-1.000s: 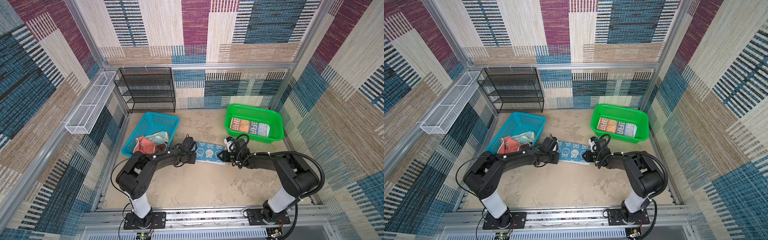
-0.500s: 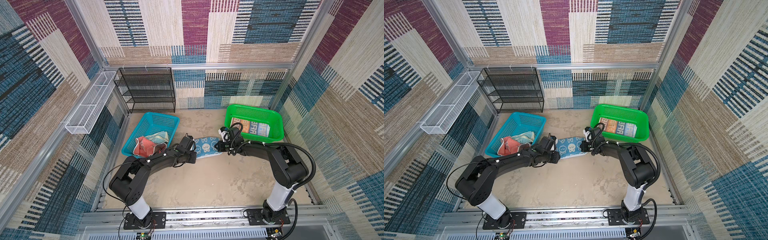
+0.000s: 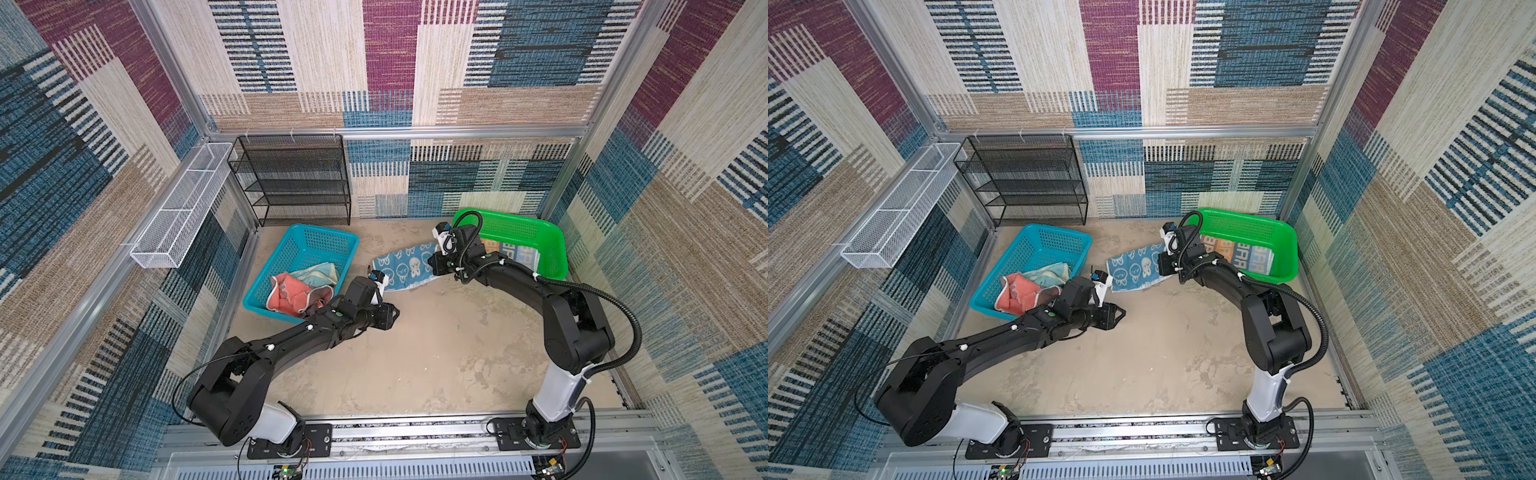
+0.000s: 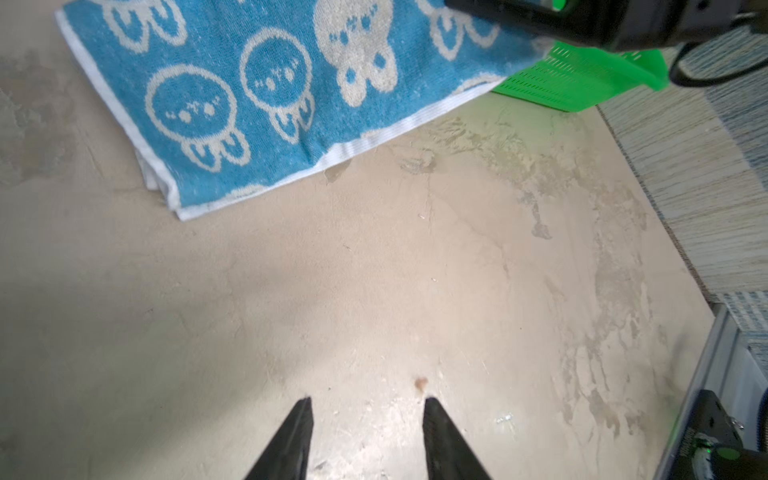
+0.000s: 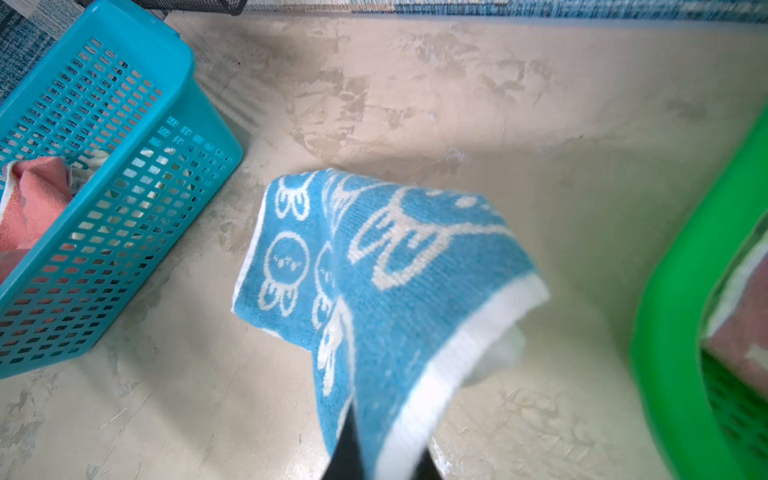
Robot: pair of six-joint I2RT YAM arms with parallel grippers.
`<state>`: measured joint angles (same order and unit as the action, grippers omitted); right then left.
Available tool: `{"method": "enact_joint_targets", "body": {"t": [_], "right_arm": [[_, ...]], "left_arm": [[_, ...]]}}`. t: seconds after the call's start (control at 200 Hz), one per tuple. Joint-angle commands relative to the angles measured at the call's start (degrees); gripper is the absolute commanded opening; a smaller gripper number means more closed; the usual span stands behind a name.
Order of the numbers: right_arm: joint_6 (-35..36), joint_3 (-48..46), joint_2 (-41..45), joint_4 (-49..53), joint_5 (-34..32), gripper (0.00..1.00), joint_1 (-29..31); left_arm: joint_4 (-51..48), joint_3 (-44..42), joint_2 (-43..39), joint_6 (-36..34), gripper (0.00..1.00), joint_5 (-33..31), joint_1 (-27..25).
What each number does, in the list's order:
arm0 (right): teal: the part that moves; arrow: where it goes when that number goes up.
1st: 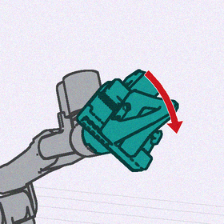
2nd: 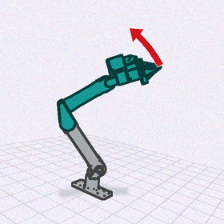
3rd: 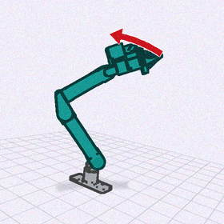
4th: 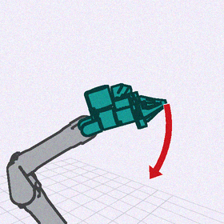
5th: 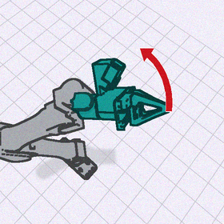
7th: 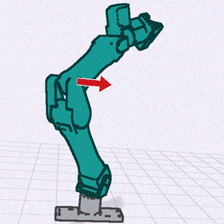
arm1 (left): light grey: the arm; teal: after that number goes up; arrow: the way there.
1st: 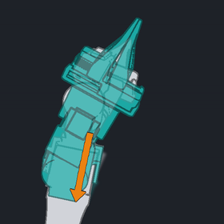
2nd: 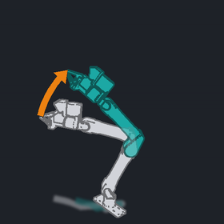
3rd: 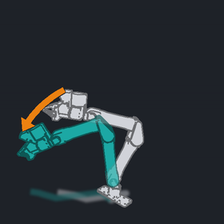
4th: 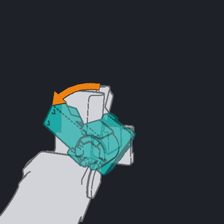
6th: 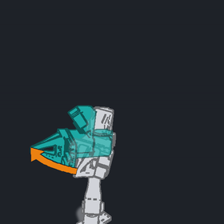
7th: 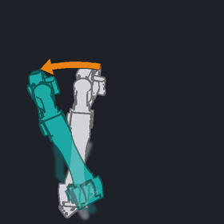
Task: Fold and stack the towels
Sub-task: 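Lift the towel with the right gripper while the left gripper releases, then carry the blue towel into the green basket and lower it with the right gripper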
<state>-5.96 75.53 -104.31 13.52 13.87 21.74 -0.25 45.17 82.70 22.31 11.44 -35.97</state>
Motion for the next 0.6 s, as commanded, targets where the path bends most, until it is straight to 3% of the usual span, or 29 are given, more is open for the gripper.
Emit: {"method": "enact_joint_targets", "body": {"t": [0.0,0.596], "right_arm": [[1.98,2.55,-1.10,2.19,-1.58,0.00,0.05],[5.66,23.64,-7.92,11.10,-3.31,0.00,-3.35]], "left_arm": [[1.74,-0.86,-1.41,-0.64,0.47,0.81,0.12],[-2.57,-3.24,-7.67,-1.96,0.48,-6.08,0.19]]}}
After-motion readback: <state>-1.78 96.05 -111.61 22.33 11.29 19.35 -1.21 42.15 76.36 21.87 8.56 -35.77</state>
